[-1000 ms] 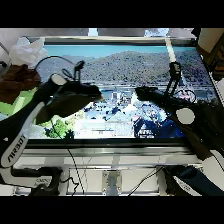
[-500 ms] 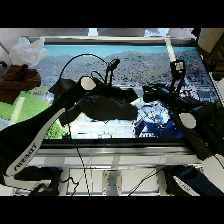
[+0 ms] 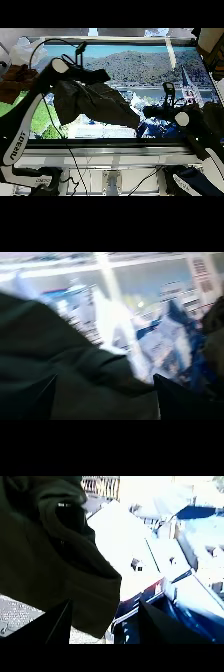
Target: Fold the shirts.
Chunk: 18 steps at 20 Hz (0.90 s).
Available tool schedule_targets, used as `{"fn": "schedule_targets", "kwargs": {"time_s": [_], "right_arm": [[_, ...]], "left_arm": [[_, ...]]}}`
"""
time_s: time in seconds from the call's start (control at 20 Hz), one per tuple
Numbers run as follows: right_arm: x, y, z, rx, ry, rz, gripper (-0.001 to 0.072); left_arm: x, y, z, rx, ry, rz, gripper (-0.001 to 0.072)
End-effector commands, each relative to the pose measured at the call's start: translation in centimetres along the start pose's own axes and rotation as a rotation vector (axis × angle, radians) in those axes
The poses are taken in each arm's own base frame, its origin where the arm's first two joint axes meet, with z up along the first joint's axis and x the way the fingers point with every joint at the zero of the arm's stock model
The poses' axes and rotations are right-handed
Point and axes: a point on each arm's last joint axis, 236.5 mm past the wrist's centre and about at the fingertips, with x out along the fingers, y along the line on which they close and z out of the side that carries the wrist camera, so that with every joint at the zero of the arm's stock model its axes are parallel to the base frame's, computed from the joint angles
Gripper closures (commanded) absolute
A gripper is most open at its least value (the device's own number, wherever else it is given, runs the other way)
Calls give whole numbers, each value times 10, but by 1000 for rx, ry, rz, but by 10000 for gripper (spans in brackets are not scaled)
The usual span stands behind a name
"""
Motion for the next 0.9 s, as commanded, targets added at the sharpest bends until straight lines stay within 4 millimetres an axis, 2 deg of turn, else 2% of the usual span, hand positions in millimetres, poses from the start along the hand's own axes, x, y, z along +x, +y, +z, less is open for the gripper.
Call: {"fn": "schedule_targets", "kwargs": {"time_s": [0.0,0.1,0.2,0.3,0.5,0.75,0.85], "right_arm": [[35,12,-44,110,140,109,235],[53,23,-53,153,188,172,235],[71,19,-64,176,232,170,234],[82,9,-68,186,237,141,234],[88,1,-53,189,169,111,238],[87,-10,-48,177,152,88,246],[81,-18,-37,194,120,81,246]], "left_arm": [[-43,76,-32,-129,170,129,15],[-60,109,-41,-149,211,208,15],[-71,126,-51,-160,250,257,15],[-77,133,-59,-164,285,278,16],[-82,145,-64,-140,307,334,15],[-84,147,-66,-139,315,343,16],[-84,147,-65,-139,314,344,15]]}}
